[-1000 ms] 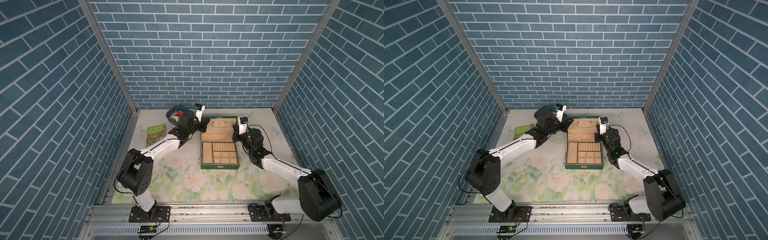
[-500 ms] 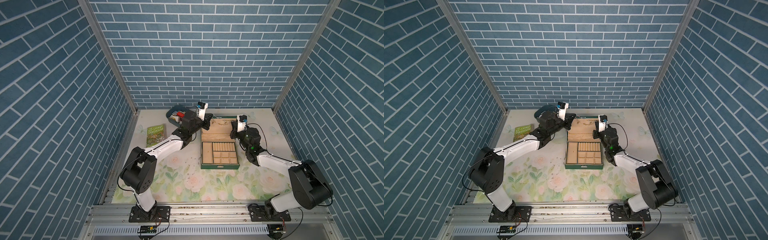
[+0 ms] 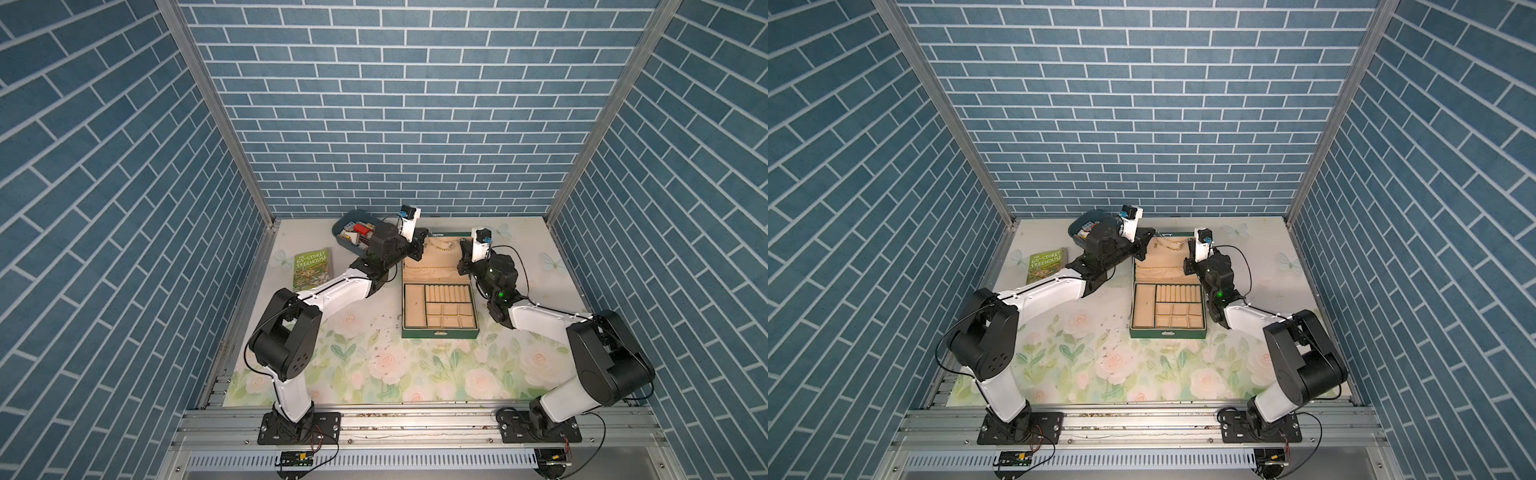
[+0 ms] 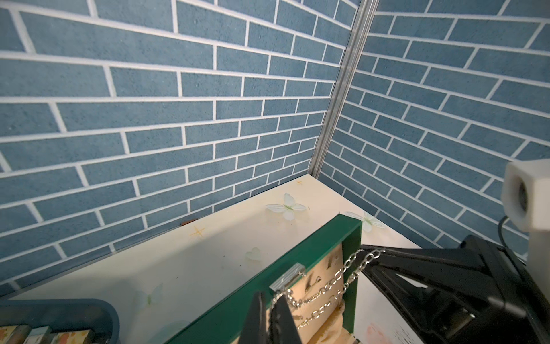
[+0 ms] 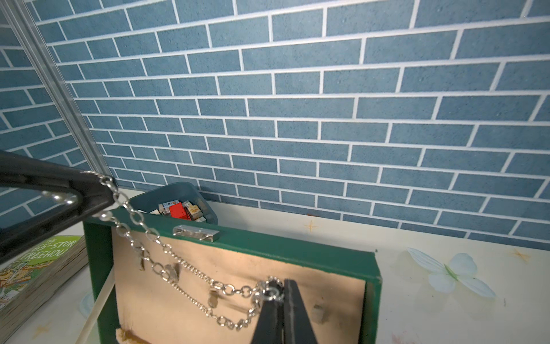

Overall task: Put jewelry chain into jewelry box
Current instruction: Hang the necklace on the jewelry box clasp.

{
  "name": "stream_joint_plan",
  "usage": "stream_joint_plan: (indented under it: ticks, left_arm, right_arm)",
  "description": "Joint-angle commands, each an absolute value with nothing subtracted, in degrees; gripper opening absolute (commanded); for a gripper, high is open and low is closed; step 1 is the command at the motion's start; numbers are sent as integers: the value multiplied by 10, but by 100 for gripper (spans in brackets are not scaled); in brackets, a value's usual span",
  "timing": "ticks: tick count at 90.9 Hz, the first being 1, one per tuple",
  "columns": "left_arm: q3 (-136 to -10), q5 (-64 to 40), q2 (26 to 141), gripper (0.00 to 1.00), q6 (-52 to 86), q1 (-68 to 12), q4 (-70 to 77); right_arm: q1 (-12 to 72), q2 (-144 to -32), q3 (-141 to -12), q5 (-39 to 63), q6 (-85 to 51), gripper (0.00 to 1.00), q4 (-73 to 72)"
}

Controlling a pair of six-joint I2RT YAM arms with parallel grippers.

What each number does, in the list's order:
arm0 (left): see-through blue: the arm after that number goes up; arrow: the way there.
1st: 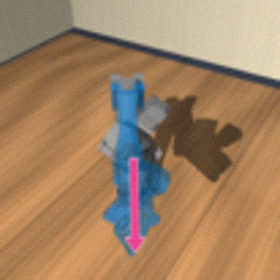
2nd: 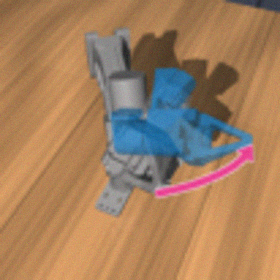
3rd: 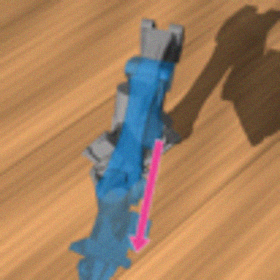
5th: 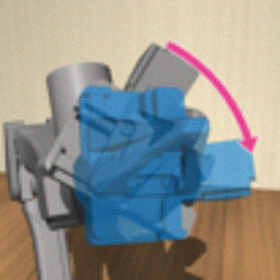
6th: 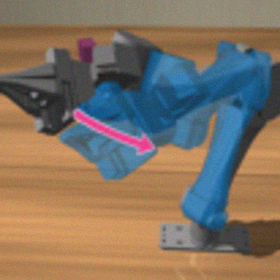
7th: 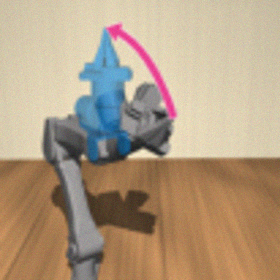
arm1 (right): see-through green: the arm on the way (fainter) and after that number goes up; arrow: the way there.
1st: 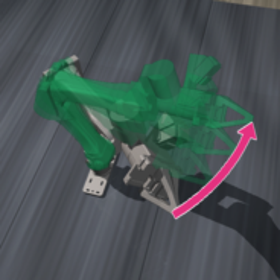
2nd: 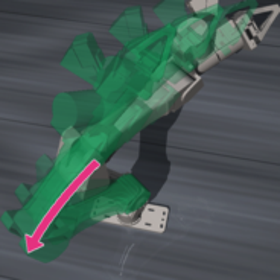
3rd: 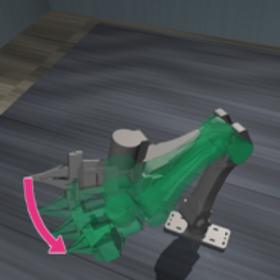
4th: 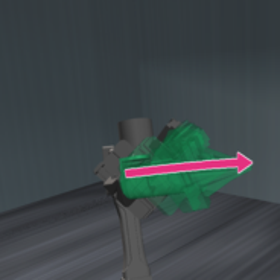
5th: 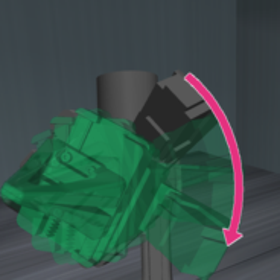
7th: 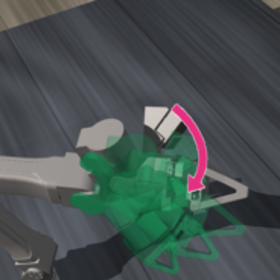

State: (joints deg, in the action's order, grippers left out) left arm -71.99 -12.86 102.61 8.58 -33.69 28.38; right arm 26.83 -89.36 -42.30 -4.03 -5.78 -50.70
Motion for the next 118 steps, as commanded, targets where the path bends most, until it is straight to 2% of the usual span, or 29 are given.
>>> stream_joint_plan:
  ticks: [1,53,118]
  left_arm:
    - [-739,-118,1029,0,71,-339,307]
    - [-758,-111,1063,0,62,-339,313]
    - [-713,-105,1069,0,64,-339,306]
  right_arm:
    - [266,-904,-445,-38,-45,0,-540]
    - [266,-934,-454,-34,-42,0,-554]
    - [266,-940,-426,-26,-56,0,-558]
